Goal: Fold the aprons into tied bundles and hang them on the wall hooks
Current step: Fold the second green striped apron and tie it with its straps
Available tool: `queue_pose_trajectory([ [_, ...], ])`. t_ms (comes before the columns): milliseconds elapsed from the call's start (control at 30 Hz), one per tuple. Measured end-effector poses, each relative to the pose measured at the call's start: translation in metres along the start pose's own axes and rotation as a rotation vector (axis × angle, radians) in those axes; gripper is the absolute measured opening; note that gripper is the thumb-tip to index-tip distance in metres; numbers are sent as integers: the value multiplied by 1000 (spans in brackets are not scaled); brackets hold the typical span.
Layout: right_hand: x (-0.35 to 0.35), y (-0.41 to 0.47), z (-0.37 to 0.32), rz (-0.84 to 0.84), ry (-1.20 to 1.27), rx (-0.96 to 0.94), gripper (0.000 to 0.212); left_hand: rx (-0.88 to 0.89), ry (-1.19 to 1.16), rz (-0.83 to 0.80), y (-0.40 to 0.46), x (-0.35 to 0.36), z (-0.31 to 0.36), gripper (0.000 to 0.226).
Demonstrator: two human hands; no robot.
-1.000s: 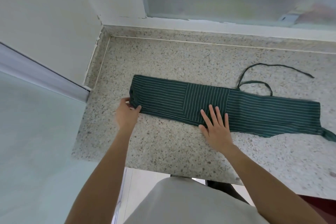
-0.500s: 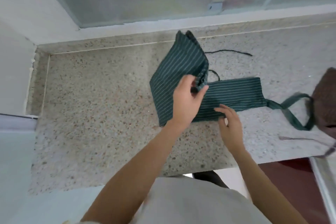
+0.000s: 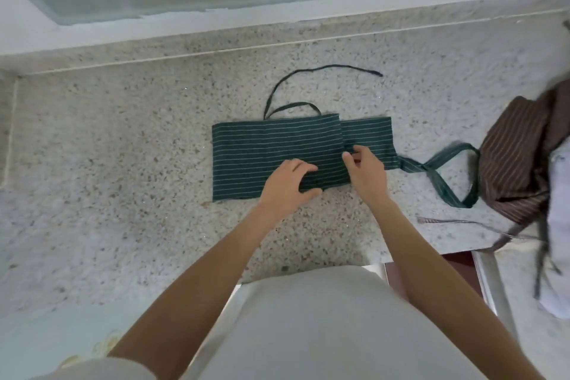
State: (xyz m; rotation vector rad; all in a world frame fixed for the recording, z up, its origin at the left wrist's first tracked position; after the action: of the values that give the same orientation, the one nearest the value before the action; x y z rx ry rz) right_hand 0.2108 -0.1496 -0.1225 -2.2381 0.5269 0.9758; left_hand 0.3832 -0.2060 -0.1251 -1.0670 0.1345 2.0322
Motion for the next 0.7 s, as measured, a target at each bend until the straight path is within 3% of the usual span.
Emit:
queue_pose_trajectory([
  [67,4,12,-6,-20,-129,-1,50,-82,49,209,-22,-22,-28,55],
  [167,7,24,-14,-1,-291,-35,53,-344,125,455,-57,-47,-72,72],
  [233,9,28,-21,2,-322,2,55,-522,112,432,-69,-55,-92,86],
  [333,14,30,-32,-17,-399,63,60,-739,-8,275,-82,-55,-116,103],
  [400,17,32,-35,-24,-423,106,62,-737,-201,226,-88,-51,-122,99],
  [467,19,34,-34,-30,-416,107,52,-638,-355,292,-90,-49,-117,89],
  [567,17,33,-38,-1,-354,28,31,-499,-335,451,-92,-48,-105,79],
  [700,-11,24,-44,79,-99,-5,27,-417,-320,599,-86,-46,-95,59],
])
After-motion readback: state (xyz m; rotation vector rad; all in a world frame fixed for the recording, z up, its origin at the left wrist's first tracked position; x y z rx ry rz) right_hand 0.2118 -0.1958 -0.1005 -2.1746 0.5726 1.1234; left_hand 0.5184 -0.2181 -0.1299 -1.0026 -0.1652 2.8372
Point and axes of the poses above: each hand's wrist, its own y-axis towards the middle knuckle, its own x-axis out of the palm, z = x × y, the point moved 4 cm from there along y, towards the middle knuckle, and after that the axes turned 3 degrees about -y, right-handed, at the moved point
